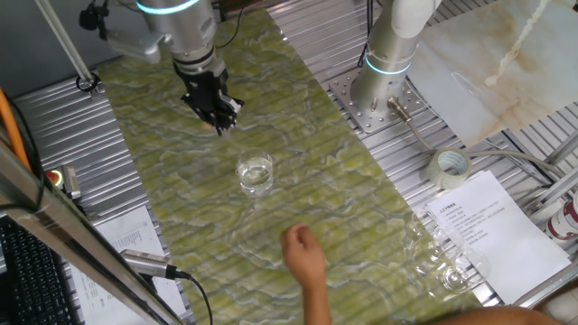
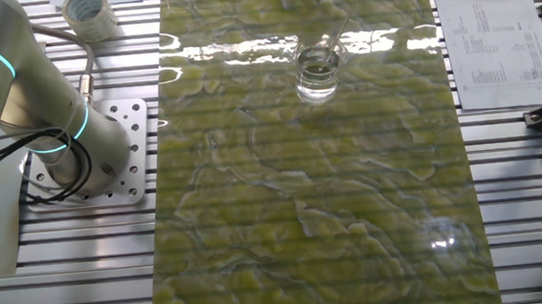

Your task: Stir the beaker with a glass rod

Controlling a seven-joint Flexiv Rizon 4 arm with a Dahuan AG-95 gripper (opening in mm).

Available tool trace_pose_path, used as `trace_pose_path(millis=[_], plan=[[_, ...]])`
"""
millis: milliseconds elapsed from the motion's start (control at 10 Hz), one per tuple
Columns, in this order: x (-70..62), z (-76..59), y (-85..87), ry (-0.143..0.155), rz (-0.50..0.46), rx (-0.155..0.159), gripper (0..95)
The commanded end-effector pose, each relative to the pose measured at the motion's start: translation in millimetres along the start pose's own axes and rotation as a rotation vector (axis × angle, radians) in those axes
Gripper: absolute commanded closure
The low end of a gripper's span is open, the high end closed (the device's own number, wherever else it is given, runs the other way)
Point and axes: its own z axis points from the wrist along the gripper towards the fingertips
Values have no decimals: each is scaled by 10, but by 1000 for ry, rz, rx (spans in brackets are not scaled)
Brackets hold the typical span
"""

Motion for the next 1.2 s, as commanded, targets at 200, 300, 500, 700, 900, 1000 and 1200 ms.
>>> trace_pose_path(millis=[200,300,500,700,900,1000,1200], plan=[[-2,1,1,68,-86,89,950],[-2,2,0,88,-79,77,950],[-2,3,0,111,-62,71,950],[-2,4,-2,139,-32,49,950],[-2,5,-2,145,-16,28,950],[-3,5,-2,127,2,11,950],[-10,-8,11,90,18,-11,950]])
